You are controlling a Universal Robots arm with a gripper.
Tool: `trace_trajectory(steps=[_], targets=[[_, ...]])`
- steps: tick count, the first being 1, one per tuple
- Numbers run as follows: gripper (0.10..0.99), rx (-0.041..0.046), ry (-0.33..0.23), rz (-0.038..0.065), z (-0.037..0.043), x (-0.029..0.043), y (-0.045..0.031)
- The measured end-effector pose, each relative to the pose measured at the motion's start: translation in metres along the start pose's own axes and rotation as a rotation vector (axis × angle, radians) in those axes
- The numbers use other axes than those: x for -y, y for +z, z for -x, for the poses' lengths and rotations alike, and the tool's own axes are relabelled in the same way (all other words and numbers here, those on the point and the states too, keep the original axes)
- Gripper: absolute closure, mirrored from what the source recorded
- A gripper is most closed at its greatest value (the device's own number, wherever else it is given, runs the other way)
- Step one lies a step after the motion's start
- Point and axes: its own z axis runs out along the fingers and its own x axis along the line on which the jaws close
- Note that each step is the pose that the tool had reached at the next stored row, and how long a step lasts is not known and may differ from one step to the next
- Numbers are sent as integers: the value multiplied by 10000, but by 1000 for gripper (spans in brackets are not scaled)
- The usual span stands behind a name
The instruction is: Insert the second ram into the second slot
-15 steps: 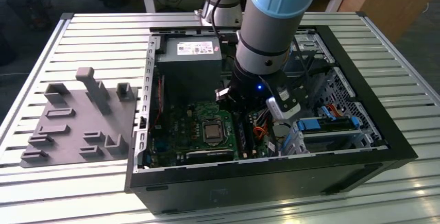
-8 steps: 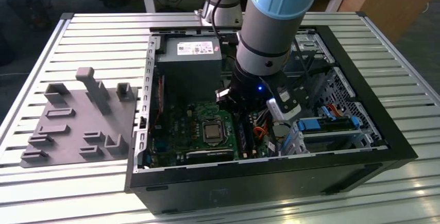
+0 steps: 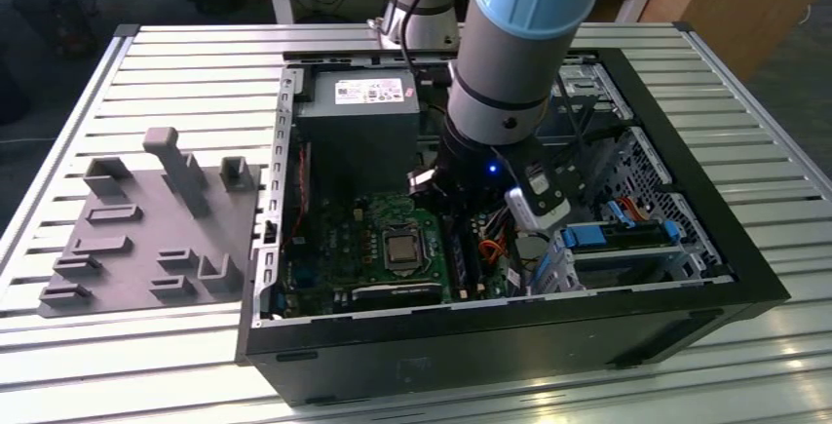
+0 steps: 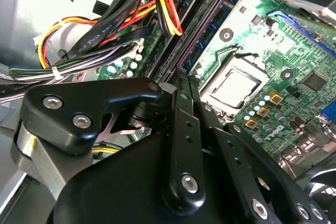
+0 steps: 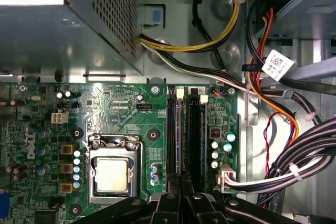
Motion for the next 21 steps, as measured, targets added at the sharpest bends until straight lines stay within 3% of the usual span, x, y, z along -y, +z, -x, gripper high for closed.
trace_trajectory(steps=[21], targets=[[969,-8,1,0,10,30,6]])
